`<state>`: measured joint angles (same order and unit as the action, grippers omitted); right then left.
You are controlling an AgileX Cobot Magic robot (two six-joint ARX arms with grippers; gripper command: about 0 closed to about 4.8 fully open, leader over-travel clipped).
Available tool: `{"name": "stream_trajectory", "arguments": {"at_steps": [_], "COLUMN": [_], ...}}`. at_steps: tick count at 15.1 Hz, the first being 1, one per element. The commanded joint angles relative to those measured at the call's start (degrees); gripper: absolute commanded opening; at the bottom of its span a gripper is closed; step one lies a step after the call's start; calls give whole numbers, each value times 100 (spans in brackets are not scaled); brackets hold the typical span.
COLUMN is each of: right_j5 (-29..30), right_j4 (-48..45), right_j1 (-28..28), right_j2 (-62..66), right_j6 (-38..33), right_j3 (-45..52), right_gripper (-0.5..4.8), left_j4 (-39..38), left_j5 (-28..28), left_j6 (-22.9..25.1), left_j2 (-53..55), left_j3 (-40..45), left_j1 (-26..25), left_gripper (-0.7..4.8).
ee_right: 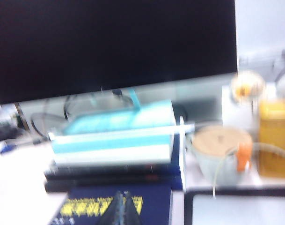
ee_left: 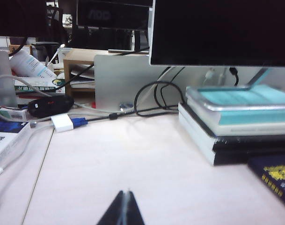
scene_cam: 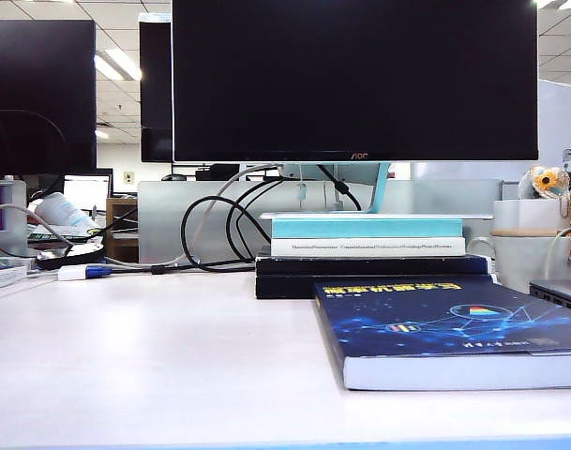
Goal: Close the book.
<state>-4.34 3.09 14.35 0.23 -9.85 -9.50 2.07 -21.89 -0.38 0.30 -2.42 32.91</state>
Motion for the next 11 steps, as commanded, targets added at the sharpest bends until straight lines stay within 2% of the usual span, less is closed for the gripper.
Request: {"name": "stream_trajectory", "arguments": {"at_steps": [1,4,5,8,9,10,11], "right_j5": [0,17,149,570,577,531,525], "right_j4": [-435,-468,-385,-439,-439,-387,-299], "right_j1": [-9,-138,-332,-688,-879,-1029,-1113], "right_j2": [-9,-9,-11,-11,-9,-11,-11], "right_j6": [57,262,260,256,249,208,186], "right_j3": [350,780,905,905,905,905,905], "right_gripper": [-4,-4,-4,-4,-4,-4,-4], "left_j4": [170,90,0,48,76,-68,-212], "left_j5": [46,522,1290,2197,2739,2929,2944], "left_j6": [20,205,70,-90,-304,-463,-459], "left_j2": [-24,-24,-24,-24,-24,-24,-24], "left_j3": [181,186,186,181,181,181,181], "left_j1": [-11,-326,-942,-2260,-2789,-3250,-3421], "left_gripper": [-6,-6,-6,-6,-6,-6,-6]}}
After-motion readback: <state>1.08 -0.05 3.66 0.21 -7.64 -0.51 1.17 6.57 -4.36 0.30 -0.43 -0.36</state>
